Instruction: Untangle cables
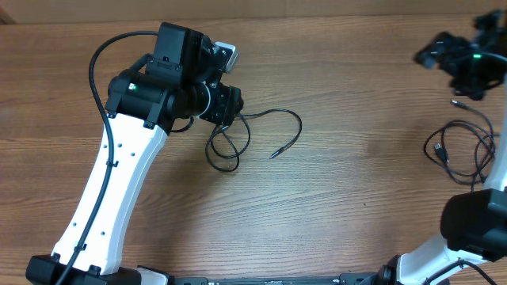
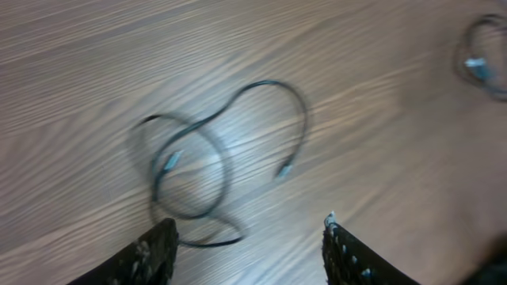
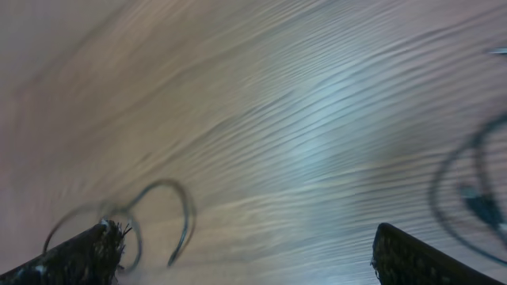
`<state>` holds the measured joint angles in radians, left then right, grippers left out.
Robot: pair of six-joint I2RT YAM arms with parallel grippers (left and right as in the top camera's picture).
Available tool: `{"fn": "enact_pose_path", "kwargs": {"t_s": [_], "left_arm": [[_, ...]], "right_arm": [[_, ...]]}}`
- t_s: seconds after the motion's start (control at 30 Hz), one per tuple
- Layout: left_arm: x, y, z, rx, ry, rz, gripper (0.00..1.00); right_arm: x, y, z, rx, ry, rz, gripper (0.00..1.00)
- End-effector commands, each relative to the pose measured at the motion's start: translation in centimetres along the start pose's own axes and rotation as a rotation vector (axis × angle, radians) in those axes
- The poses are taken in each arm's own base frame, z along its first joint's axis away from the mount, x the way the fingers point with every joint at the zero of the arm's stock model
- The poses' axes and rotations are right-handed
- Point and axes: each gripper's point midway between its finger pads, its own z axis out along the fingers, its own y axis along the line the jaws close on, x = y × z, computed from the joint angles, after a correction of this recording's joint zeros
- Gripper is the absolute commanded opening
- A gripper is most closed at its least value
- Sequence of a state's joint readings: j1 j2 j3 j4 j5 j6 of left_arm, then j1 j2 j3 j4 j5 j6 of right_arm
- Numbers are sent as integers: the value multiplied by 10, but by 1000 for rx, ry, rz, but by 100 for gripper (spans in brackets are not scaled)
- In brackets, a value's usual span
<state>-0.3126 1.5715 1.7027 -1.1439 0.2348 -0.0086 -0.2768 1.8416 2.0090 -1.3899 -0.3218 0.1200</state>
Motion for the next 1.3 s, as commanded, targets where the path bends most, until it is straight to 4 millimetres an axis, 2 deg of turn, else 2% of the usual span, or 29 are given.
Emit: {"fn": "enact_pose_path", "kwargs": {"t_s": [0.0,0.23,0.33,0.4,0.5,0.7,1.0,1.13,1.27], "left_arm": [[0,42,-15,-219,-15,-70,61],[10,97,-54,-341,-86,-351,64],[20,119,-68,-378,-99,-471,72],[28,129,-72,-386,-89,-526,77],[37,140,-77,-404,-71,-571,79],[41,145,-79,-413,-67,-587,79],[40,150,-82,-441,-79,-587,79],[40,150,-82,-441,-76,-587,79],[42,149,-81,-441,-71,-588,79]], "right_arm": [[19,42,9,-56,53,-128,99],[69,120,27,-122,154,-320,100],[91,153,31,-157,180,-407,100],[105,173,34,-181,190,-459,100],[126,203,42,-207,199,-540,100],[155,239,78,-135,182,-625,100],[205,280,155,-93,201,-764,100],[219,298,183,-119,188,-796,100],[224,302,206,-105,174,-786,100]]}}
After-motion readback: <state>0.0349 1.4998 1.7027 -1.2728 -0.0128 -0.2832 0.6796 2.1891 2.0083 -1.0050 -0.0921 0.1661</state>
